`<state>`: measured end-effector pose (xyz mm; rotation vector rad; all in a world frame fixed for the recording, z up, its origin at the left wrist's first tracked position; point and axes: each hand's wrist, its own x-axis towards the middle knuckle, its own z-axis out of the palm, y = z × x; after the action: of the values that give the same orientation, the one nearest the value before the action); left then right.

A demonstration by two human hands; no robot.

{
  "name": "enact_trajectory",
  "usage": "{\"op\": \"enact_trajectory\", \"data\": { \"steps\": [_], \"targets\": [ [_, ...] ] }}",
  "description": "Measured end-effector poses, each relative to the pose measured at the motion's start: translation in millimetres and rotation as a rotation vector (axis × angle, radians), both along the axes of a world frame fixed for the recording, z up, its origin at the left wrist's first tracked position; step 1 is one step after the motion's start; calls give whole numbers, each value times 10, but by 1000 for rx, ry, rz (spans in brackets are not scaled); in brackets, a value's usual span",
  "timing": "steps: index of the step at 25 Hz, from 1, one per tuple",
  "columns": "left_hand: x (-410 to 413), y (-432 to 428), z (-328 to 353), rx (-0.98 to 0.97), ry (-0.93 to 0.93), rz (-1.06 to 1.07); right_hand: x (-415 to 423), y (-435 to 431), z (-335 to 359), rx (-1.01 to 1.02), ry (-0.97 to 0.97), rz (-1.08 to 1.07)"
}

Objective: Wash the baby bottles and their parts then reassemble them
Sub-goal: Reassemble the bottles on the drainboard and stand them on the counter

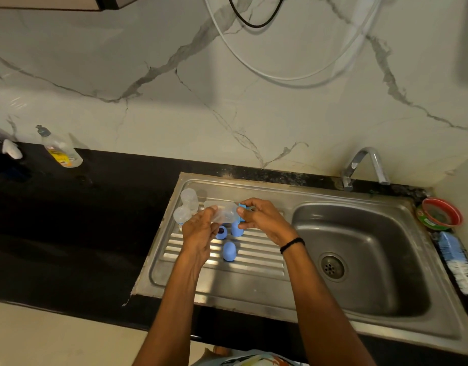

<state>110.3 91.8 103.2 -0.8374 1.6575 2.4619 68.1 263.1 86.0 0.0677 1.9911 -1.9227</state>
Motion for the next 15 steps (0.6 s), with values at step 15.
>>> {"op": "enact_trajectory", "data": {
  "steps": [15],
  "targets": [
    [452,-640,-457,404,-154,-18,214,-299,-789,649,93,238]
  ]
}}
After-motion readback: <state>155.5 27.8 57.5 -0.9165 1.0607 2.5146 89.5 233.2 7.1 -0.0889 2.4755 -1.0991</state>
